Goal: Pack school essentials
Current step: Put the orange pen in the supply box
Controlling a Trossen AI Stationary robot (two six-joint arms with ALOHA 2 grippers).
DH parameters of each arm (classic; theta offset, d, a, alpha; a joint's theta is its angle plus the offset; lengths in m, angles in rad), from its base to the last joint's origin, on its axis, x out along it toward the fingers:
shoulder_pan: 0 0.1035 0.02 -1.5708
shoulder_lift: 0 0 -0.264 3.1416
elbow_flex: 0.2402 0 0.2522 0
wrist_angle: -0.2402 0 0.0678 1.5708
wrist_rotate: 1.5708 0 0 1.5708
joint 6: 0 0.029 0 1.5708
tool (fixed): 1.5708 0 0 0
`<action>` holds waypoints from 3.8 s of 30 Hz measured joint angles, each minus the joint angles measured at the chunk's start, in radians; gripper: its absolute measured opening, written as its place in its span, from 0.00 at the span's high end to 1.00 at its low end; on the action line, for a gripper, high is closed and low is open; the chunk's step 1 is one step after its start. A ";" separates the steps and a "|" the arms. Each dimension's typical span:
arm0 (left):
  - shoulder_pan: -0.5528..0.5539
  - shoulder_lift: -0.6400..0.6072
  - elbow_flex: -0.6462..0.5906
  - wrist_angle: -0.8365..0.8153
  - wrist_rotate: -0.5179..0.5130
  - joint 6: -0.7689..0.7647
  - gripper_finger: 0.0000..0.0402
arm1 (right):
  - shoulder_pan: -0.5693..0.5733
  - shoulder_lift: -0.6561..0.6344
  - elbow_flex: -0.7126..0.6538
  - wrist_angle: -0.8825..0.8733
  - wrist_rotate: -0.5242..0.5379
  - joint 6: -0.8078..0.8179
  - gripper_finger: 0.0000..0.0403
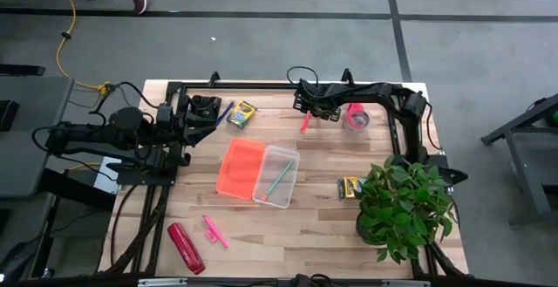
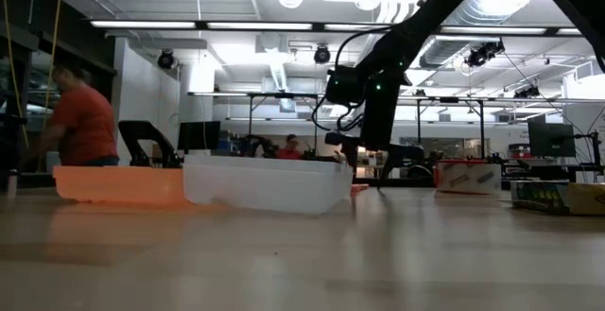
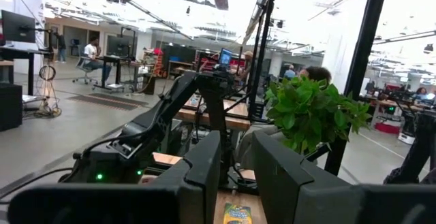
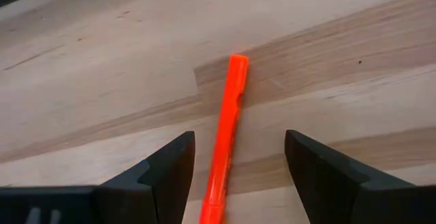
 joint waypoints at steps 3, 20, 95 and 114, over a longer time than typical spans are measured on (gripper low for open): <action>0.000 0.000 0.000 0.000 0.000 0.000 0.82 | 0.001 0.008 0.002 -0.016 0.010 0.000 0.54; 0.000 0.000 0.000 0.000 -0.035 0.000 0.82 | -0.006 0.013 -0.001 -0.101 0.008 -0.042 0.96; 0.000 0.581 0.016 0.381 0.013 -0.221 0.44 | 0.488 -0.538 -0.340 1.174 -0.324 -1.041 0.98; 0.000 0.666 0.093 0.426 0.031 -0.157 0.56 | 0.488 -0.450 -0.242 1.191 -0.375 -1.022 0.98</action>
